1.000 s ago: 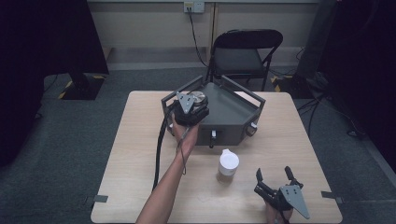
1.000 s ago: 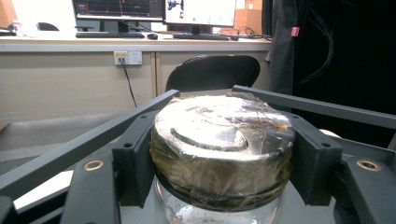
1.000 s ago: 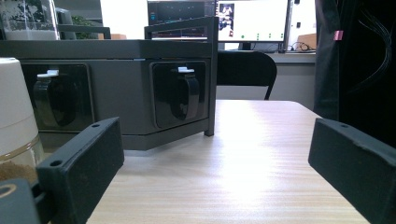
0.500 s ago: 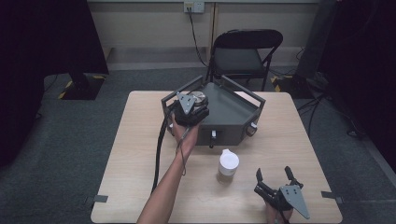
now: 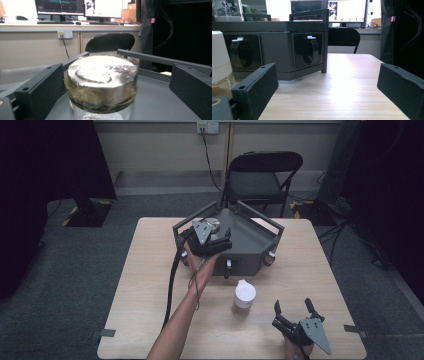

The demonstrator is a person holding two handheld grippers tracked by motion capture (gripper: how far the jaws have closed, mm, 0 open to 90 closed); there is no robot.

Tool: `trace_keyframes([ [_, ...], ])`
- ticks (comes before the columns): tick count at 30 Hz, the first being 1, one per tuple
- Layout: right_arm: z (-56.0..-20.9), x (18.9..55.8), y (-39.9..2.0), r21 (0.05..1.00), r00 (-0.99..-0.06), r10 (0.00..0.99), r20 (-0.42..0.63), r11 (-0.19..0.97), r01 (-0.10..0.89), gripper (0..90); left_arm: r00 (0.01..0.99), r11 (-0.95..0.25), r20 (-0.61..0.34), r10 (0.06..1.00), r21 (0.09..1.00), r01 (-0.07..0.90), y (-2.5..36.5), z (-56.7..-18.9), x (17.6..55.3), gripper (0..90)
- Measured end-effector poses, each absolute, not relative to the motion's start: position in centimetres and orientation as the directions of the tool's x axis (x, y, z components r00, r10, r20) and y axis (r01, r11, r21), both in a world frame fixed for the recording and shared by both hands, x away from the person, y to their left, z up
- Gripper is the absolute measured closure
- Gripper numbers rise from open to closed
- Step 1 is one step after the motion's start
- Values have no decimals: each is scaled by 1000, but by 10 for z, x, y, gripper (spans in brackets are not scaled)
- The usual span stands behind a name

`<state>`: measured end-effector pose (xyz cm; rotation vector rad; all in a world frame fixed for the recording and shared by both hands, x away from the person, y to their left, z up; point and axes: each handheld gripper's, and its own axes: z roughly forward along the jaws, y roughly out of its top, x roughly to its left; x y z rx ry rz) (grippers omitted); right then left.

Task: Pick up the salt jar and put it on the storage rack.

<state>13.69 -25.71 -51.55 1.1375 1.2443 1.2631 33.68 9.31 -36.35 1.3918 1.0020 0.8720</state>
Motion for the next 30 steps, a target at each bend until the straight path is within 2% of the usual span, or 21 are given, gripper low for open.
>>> trace_keyframes([
  [5, -516, 137, -257, 999, -70, 997, -19, 17, -34, 20, 374, 36, -63, 925, 996, 79, 98, -364, 332, 0],
  [15, -516, 137, -257, 999, -69, 997, -19, 17, -34, 20, 367, -1, -11, 930, 999, 34, 101, -362, 313, 0],
  [20, -515, 137, -257, 999, -68, 998, -19, 17, -33, 20, 377, 14, -25, 926, 999, 31, 107, -362, 304, 0],
  [23, -516, 137, -257, 999, -68, 998, -19, 17, -34, 20, 354, -48, 46, 934, 999, -2, 103, -365, 291, 0],
  [28, -516, 137, -257, 999, -68, 998, -19, 17, -34, 20, 375, 32, -33, 926, 999, 9, 113, -373, 275, 0],
  [30, -516, 137, -257, 999, -67, 998, -20, 18, -34, 20, 363, 26, -22, 932, 1000, -5, 113, -377, 268, 0],
])
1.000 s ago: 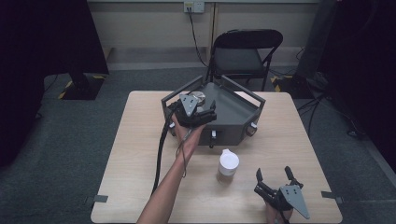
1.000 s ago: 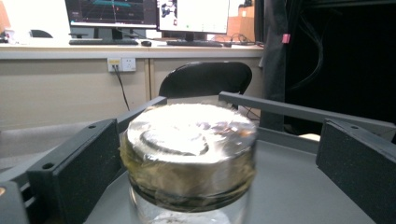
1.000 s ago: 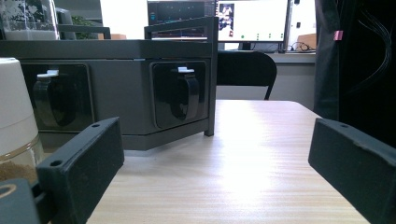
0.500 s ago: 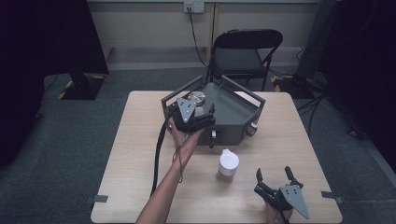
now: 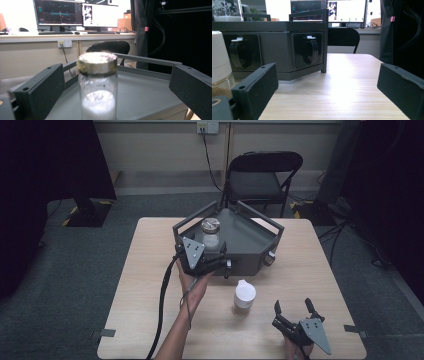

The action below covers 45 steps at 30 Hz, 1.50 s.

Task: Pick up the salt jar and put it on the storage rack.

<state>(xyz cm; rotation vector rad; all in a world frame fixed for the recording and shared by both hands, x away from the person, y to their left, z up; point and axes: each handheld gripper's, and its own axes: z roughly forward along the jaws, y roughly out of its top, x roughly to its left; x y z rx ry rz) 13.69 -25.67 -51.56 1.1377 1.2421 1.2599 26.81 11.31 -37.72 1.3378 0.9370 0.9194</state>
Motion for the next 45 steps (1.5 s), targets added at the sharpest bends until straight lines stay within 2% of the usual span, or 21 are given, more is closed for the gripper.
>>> trace_keyframes([
  [4, -515, 137, -257, 999, -67, 998, -20, 18, -33, 20, 339, -26, 36, 940, 999, -32, 110, -384, 256, 0],
  [9, -516, 137, -256, 999, -64, 998, -20, 18, -34, 20, 348, 25, -8, 938, 999, -44, 115, -389, 241, 0],
  [26, -516, 137, -256, 999, -63, 998, -19, 17, -34, 20, 359, 5, 13, 933, 999, -49, 123, -425, 191, 1],
  [37, -515, 137, -256, 999, -61, 998, -19, 17, -33, 20, 349, 45, -6, 937, 994, -102, 137, -440, 153, 2],
  [45, -516, 137, -256, 999, -60, 998, -20, 18, -34, 20, 285, 62, -37, 958, 995, -80, 139, -464, 148, 11],
])
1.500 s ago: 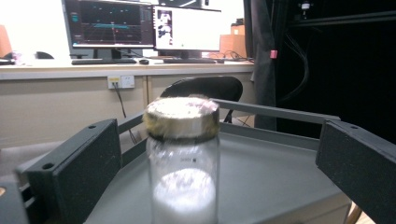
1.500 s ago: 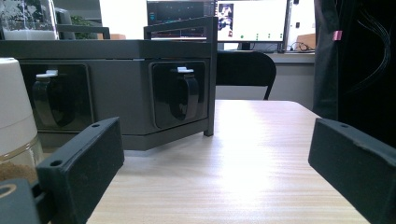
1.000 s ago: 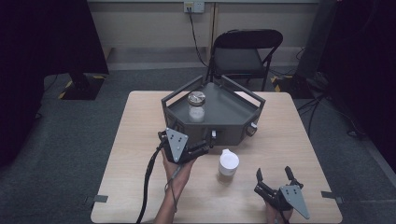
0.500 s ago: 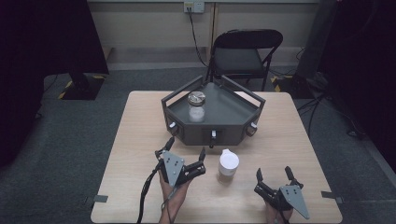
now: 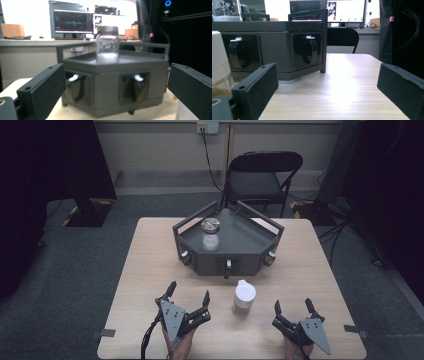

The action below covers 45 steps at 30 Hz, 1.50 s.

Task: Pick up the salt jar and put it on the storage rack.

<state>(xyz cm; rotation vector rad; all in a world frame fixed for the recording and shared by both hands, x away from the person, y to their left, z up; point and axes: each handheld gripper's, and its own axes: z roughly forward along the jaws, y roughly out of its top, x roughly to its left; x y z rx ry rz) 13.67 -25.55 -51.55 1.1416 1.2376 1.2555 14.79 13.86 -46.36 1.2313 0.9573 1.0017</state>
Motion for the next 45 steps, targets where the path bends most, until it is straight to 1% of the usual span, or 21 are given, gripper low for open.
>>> trace_keyframes([
  [4, -516, 137, -255, 999, -60, 998, -20, 18, -34, 20, 254, 68, -52, 966, 996, -56, 142, -477, 150, 3],
  [8, -516, 137, -255, 999, -59, 998, -20, 18, -34, 20, 243, 78, -70, 968, 997, -21, 146, -486, 156, 1],
  [10, -516, 137, -255, 999, -59, 998, -20, 18, -34, 20, 230, 61, -59, 971, 998, -2, 148, -488, 159, 0],
  [16, -516, 137, -255, 999, -57, 998, -20, 18, -34, 20, 217, 85, -86, 972, 996, 13, 154, -496, 158, 0],
  [21, -516, 137, -255, 999, -57, 998, -20, 18, -34, 20, 218, 84, -87, 972, 996, 27, 155, -499, 157, 0],
  [35, -516, 137, -255, 999, -57, 998, -20, 18, -34, 20, 202, 61, -69, 977, 997, 43, 151, -509, 158, 0],
  [43, -516, 137, -255, 999, -56, 998, -20, 18, -34, 20, 193, 49, -52, 980, 999, 21, 149, -513, 158, 0],
  [45, -516, 137, -255, 999, -55, 998, -20, 18, -34, 20, 198, 28, -27, 980, 1000, -3, 148, -516, 156, 0],
])
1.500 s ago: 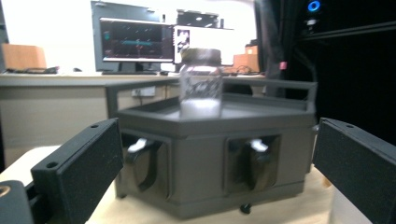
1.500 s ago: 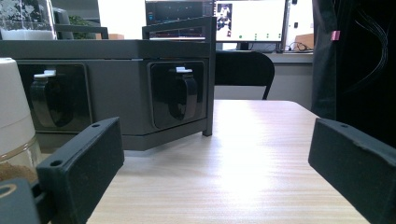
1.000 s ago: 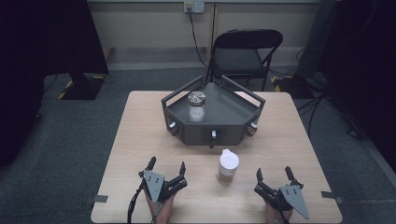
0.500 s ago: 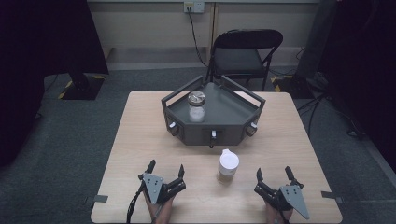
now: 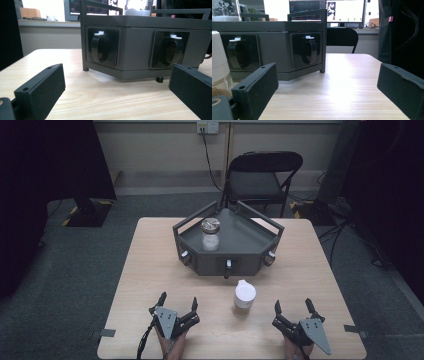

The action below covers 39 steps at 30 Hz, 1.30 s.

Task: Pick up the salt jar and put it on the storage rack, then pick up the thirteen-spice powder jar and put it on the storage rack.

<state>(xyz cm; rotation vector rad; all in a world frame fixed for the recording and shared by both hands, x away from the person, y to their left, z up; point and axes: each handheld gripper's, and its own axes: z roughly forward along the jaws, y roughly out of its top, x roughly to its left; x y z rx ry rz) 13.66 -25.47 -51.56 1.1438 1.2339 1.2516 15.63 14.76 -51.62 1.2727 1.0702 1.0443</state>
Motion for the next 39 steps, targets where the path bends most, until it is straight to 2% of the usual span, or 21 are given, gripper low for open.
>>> trace_keyframes([
  [39, -516, 137, -255, 999, -56, 998, -20, 18, -34, 17, 199, 16, -11, 980, 1000, -25, 147, -520, 154, 0],
])
